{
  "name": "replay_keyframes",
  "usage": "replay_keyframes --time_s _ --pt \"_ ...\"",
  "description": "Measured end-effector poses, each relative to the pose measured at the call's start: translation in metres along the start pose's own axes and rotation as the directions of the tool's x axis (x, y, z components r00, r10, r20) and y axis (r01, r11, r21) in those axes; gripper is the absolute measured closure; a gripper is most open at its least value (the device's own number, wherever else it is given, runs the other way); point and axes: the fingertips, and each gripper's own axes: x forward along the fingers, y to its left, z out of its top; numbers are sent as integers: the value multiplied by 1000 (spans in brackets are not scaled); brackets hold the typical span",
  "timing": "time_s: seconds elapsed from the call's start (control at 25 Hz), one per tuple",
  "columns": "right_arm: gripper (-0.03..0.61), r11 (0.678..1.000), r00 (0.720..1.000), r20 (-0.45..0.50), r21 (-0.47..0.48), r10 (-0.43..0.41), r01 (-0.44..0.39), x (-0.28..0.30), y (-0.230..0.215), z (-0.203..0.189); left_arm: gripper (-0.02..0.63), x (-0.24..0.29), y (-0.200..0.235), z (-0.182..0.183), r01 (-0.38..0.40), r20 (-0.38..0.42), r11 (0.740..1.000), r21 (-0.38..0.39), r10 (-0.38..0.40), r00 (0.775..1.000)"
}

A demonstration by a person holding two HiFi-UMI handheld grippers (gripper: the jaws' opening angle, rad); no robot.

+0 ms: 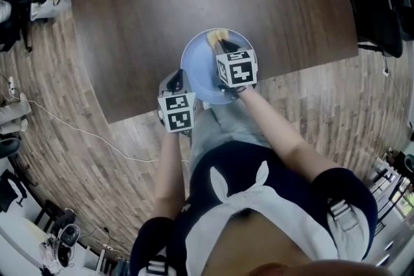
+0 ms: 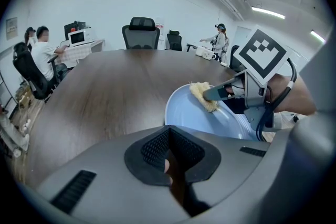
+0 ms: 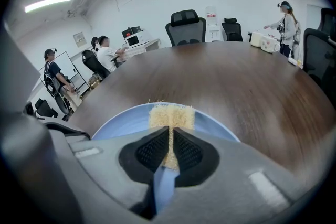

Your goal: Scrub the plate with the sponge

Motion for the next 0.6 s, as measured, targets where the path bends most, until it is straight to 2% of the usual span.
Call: replay_keyframes --time_s 0.32,0.6 --pt "557 999 1000 -2 -32 5 -5 4 7 2 615 0 0 1 12 -3 1000 0 -12 1000" --pt "557 995 1000 -5 -95 9 -10 8 18 3 615 2 0 1 21 -5 1000 2 -21 1000"
